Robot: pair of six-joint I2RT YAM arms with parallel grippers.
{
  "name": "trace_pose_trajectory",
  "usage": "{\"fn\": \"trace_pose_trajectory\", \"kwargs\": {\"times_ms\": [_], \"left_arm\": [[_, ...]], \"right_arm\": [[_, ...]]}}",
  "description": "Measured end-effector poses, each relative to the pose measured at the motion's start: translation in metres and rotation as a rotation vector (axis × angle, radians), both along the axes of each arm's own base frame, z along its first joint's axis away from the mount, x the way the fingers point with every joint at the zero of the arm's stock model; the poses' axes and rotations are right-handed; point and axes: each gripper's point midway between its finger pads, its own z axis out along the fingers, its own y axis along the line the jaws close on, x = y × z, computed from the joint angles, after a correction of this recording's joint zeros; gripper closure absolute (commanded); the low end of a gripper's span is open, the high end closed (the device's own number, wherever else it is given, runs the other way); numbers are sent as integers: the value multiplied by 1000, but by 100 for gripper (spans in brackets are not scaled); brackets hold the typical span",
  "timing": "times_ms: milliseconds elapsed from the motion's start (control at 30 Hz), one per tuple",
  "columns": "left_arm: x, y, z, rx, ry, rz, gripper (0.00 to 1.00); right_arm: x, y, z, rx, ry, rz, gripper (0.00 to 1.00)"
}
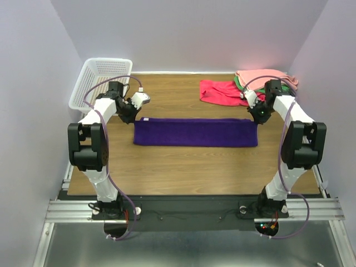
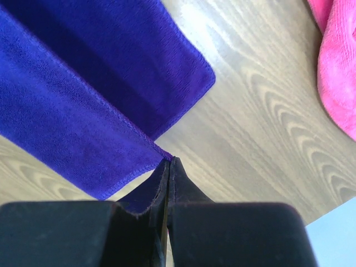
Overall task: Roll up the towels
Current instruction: Fold the towel
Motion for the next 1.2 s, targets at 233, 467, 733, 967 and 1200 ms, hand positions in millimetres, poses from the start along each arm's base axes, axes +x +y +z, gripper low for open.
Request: {"fn": "trace_pose_trajectory", "kwargs": {"times_ms": [233,467,733,967,1200], "left_arm": [[3,2,-2,6,-1,26,100],[15,3,-10,5,8,50,100],[19,8,-21,26,28,90,58],[34,13,-1,22,1,158,40],[20,12,30,6,-22,178,56]], "right_arm": [[4,0,-13,8,32,-11,99],[16,0,-20,16,44,-27,93],[24,-1,-27,28,60,-62,48],[24,-1,-23,38,55,-89,50],[22,8,10,65,-8,-71,59]]}}
